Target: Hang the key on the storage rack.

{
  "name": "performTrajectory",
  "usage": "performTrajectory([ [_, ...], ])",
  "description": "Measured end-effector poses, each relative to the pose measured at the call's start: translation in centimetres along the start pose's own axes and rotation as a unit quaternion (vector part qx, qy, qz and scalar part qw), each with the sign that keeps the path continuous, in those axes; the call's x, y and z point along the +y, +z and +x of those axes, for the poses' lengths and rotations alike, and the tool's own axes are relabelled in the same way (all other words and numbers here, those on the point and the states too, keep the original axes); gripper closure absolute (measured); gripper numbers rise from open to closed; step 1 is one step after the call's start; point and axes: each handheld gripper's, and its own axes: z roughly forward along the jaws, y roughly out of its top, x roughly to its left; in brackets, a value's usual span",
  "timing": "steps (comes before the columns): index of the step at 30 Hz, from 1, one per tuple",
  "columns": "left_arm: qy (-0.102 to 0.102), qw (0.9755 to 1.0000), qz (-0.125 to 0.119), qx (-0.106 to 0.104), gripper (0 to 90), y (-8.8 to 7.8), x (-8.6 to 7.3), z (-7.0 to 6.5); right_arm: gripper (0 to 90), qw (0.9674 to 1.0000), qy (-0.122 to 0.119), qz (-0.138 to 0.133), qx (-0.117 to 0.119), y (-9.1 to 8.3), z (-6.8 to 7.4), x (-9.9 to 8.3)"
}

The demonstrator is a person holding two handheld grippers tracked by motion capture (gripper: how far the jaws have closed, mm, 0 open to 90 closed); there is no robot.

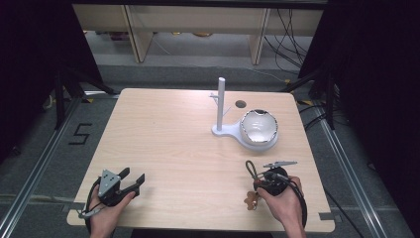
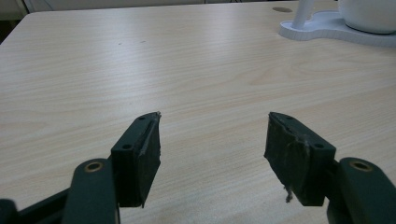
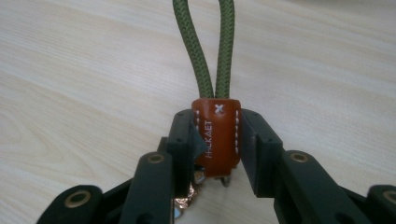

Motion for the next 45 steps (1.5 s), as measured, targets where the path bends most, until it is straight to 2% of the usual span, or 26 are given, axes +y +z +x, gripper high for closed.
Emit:
performTrajectory([
  [1, 0.000, 1.0000, -0.001, -0.004, 34.2, 0.0, 0.0, 0.0, 68.0, 0.9999, -0.003, -0.011, 0.011, 0.0, 0.0, -0.1],
  [2, -0.002, 1.0000, -0.002, -0.005, 34.2, 0.0, 0.0, 0.0, 68.0, 0.9999, -0.003, -0.011, 0.011, 0.0, 0.0, -0.1],
  [4, -0.002, 1.0000, 0.000, -0.003, 33.9, 0.0, 0.0, 0.1, 68.0, 0.9994, -0.012, -0.028, 0.017, -0.1, 0.1, -0.2],
  [5, -0.002, 1.0000, -0.001, -0.003, 33.7, 0.0, 0.0, 0.1, 68.0, 0.9991, -0.008, -0.039, 0.015, -0.2, 0.1, -0.2],
  [6, -0.003, 1.0000, -0.002, -0.003, 33.7, 0.0, 0.0, 0.1, 68.0, 0.9991, -0.008, -0.039, 0.015, -0.2, 0.1, -0.2],
  [7, -0.003, 1.0000, 0.003, 0.000, 33.5, -0.1, 0.0, 0.0, 68.0, 0.9986, -0.005, -0.048, 0.023, -0.4, 0.3, -0.3],
  [10, -0.004, 1.0000, 0.002, 0.000, 33.3, -0.1, 0.0, 0.0, 68.0, 0.9976, -0.009, -0.063, 0.028, -0.4, 0.3, -0.3],
  [11, -0.005, 1.0000, 0.002, -0.001, 33.2, -0.1, 0.0, 0.1, 68.0, 0.9966, -0.008, -0.077, 0.027, -0.5, 0.4, -0.3],
  [15, -0.008, 1.0000, 0.000, -0.001, 33.0, -0.1, 0.0, 0.1, 68.0, 0.9950, -0.003, -0.096, 0.028, -0.6, 0.6, -0.4],
  [16, -0.008, 1.0000, 0.001, 0.000, 33.0, -0.1, 0.0, 0.1, 68.0, 0.9937, -0.012, -0.109, 0.023, -0.4, 0.5, -0.4],
  [17, -0.008, 1.0000, 0.001, 0.000, 33.1, -0.1, 0.0, 0.1, 68.0, 0.9937, -0.012, -0.109, 0.023, -0.4, 0.5, -0.4],
  [19, -0.006, 1.0000, 0.001, -0.001, 33.1, -0.1, 0.0, 0.1, 68.0, 0.9908, -0.019, -0.131, 0.025, -0.4, 0.6, -0.4],
  [21, -0.006, 1.0000, 0.000, -0.001, 33.0, -0.1, 0.0, 0.1, 68.0, 0.9906, -0.016, -0.135, 0.018, -0.4, 0.7, -0.3],
  [23, -0.006, 1.0000, 0.001, 0.000, 33.0, -0.1, 0.0, 0.1, 68.0, 0.9892, -0.018, -0.143, 0.027, -0.5, 0.8, -0.4],
  [25, -0.005, 1.0000, 0.001, -0.001, 33.0, -0.1, 0.0, 0.1, 68.0, 0.9881, -0.017, -0.152, 0.021, -0.4, 1.0, -0.3],
  [26, -0.006, 1.0000, 0.001, -0.001, 33.0, -0.1, 0.0, 0.1, 68.0, 0.9889, 0.003, -0.147, 0.025, -0.6, 1.5, -0.4],
  [28, -0.006, 1.0000, 0.001, -0.001, 33.0, -0.1, 0.0, 0.1, 68.0, 0.9861, -0.020, -0.162, 0.030, -0.3, 1.2, -0.3],
  [30, -0.004, 1.0000, 0.001, -0.004, 33.0, -0.1, 0.0, 0.1, 68.0, 0.9852, -0.022, -0.167, 0.031, -0.2, 1.3, -0.2],
  [31, -0.002, 1.0000, -0.004, -0.008, 33.0, 0.0, 0.0, 0.1, 68.0, 0.9833, -0.024, -0.179, 0.024, 0.0, 1.4, -0.2],
  [36, -0.004, 1.0000, -0.001, -0.002, 33.0, -0.1, 0.0, 0.1, 68.0, 0.9824, -0.027, -0.182, 0.029, 0.0, 1.6, 0.1],
  [39, -0.006, 1.0000, 0.001, -0.002, 32.9, -0.1, 0.0, 0.1, 68.0, 0.9796, -0.033, -0.196, 0.031, -0.1, 1.7, 0.3],
  [42, -0.006, 1.0000, 0.000, -0.003, 32.9, -0.1, 0.0, 0.1, 68.0, 0.9790, -0.031, -0.199, 0.030, 0.0, 1.8, 0.3],
  [43, -0.005, 1.0000, -0.001, -0.003, 32.9, -0.1, 0.0, 0.1, 68.0, 0.9775, -0.034, -0.206, 0.028, 0.0, 1.9, 0.4],
  [45, -0.004, 1.0000, -0.004, -0.006, 32.9, 0.0, 0.0, 0.1, 68.0, 0.9767, -0.032, -0.211, 0.022, -0.1, 2.0, 0.5],
])
